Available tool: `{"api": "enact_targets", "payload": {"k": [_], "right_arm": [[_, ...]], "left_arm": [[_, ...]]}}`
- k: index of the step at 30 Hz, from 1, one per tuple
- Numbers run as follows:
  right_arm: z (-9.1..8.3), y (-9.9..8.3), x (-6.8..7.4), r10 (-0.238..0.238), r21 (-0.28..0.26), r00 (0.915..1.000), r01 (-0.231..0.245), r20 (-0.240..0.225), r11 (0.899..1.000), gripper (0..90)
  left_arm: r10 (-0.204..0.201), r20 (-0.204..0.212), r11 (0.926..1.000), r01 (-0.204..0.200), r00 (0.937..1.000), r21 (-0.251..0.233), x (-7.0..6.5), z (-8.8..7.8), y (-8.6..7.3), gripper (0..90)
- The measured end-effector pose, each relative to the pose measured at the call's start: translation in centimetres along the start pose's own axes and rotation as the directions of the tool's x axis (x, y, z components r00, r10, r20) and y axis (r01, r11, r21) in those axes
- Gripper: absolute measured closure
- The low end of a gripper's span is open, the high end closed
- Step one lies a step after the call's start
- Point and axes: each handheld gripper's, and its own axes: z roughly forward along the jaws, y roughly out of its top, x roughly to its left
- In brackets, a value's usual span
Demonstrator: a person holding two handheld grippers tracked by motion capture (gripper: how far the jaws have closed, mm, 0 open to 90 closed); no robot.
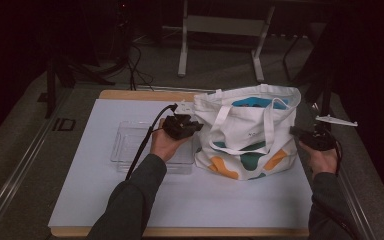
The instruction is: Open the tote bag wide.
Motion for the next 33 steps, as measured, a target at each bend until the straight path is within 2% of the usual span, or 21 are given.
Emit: {"api": "enact_targets", "payload": {"k": [9,20,26,33], "right_arm": [[-1.6,0.3,0.3,-0.037,-0.031,0.9993,0.037,0.004,0.999,89.5],[-3.3,0.0,0.6,-0.048,-0.082,0.9988,0.048,-0.001,0.995,89.6],[-4.9,-0.4,0.5,-0.061,-0.110,0.9981,0.060,-0.010,0.992,89.7],[-5.6,-0.9,0.8,-0.080,-0.117,0.9967,0.079,-0.009,0.990,89.6]], "left_arm": [[0.004,0.008,0.9997,-0.004,1.0000,-0.025,-0.2,-0.8,0.3,86.7],[0.047,0.012,0.9979,-0.047,0.9988,-0.046,-1.3,-2.0,1.1,87.1],[0.071,0.017,0.9956,-0.070,0.9973,-0.063,-2.2,-2.9,1.6,87.1],[0.091,0.022,0.9941,-0.090,0.9956,-0.061,-2.8,-3.2,1.7,87.2]]}}
